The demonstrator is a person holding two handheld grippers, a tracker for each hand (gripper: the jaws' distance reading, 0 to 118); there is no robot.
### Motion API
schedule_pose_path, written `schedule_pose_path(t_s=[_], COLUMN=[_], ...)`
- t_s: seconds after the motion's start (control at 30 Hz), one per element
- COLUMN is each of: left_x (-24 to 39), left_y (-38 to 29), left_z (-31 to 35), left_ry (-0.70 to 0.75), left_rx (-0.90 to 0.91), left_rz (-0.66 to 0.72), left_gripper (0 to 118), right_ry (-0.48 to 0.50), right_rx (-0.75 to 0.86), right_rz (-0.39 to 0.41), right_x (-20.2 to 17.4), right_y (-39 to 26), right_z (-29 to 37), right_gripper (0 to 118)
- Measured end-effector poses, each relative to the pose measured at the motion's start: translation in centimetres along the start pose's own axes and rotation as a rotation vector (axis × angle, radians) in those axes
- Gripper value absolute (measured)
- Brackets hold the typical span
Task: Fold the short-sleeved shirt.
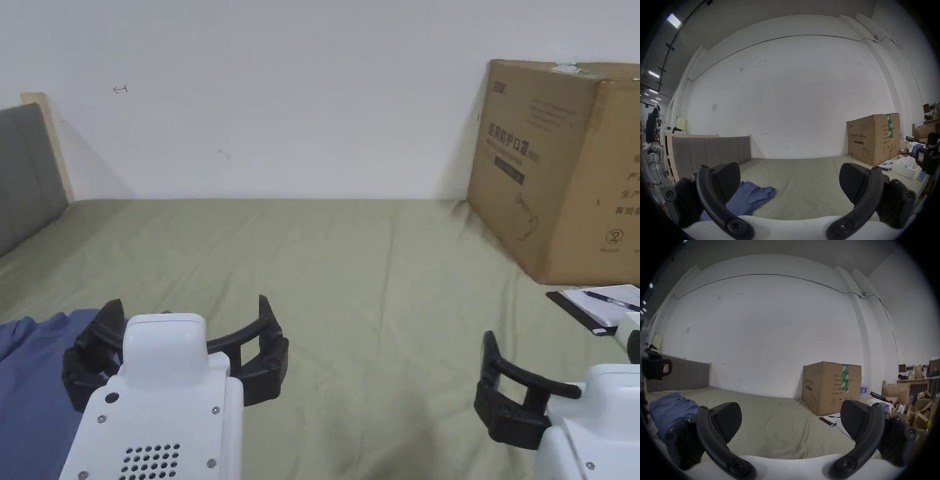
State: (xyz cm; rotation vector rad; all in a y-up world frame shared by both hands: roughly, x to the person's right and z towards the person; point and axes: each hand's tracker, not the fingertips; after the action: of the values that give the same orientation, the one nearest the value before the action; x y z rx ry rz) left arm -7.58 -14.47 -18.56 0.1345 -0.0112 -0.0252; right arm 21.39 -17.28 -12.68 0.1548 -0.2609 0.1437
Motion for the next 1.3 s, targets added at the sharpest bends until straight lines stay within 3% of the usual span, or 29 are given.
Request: schedule_pose_path(t_s=[0.13,0.37,0.57,1.3], left_x=[0.3,0.9,1.0,1.4], left_y=[-0.1,0.0,0.3,0.2], left_z=[-0.2,0.1,0.2,0.3], left_ry=[-0.035,-0.035,-0.048,-0.063], left_rx=[-0.039,-0.029,-0.020,-0.020], left_rz=[0.038,0.019,0.014,-0.057], left_gripper=[118,118,118,118], right_ry=[0.042,0.019,0.016,0.045], right_rx=[-0.041,-0.042,-0.049,-0.083], right_rz=[-0.028,-0.089,-0.063,-0.095], right_x=[-0.1,-0.1,-0.2,-0.3], right_y=[0.5,1.2,1.2,1.6], right_z=[-0.2,-0.3,-0.5,-0.4], right_gripper=[118,118,118,118])
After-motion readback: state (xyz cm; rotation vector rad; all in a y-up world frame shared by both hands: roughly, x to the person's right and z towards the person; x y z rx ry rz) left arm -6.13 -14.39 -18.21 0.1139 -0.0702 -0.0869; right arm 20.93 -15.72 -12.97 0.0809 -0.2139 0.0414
